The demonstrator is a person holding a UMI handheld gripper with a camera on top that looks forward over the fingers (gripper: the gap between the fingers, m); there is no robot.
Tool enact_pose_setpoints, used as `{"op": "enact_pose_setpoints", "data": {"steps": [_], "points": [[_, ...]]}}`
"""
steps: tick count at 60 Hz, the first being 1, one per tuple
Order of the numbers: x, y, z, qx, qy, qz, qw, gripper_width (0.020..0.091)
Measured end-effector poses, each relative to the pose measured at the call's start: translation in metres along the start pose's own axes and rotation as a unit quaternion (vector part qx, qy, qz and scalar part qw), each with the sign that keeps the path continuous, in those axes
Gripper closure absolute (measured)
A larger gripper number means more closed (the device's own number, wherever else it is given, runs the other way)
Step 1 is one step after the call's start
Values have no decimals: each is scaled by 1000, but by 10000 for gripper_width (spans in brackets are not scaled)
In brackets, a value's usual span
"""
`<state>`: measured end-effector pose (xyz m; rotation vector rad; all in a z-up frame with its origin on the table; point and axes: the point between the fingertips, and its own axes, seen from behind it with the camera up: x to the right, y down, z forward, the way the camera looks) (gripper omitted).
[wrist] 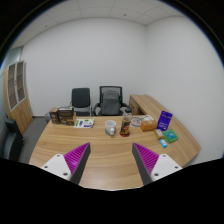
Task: Pour water
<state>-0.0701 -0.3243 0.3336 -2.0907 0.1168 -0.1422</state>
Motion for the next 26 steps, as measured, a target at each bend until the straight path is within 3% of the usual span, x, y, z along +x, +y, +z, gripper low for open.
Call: {"op": "enact_pose_setpoints", "data": {"steps": [4, 12, 26], "points": [[0, 3, -5, -7, -7, 12, 1000, 247], [14, -6, -17, 19, 21, -25, 999, 247], [11, 2, -21, 14, 7, -21, 1000, 247]]}}
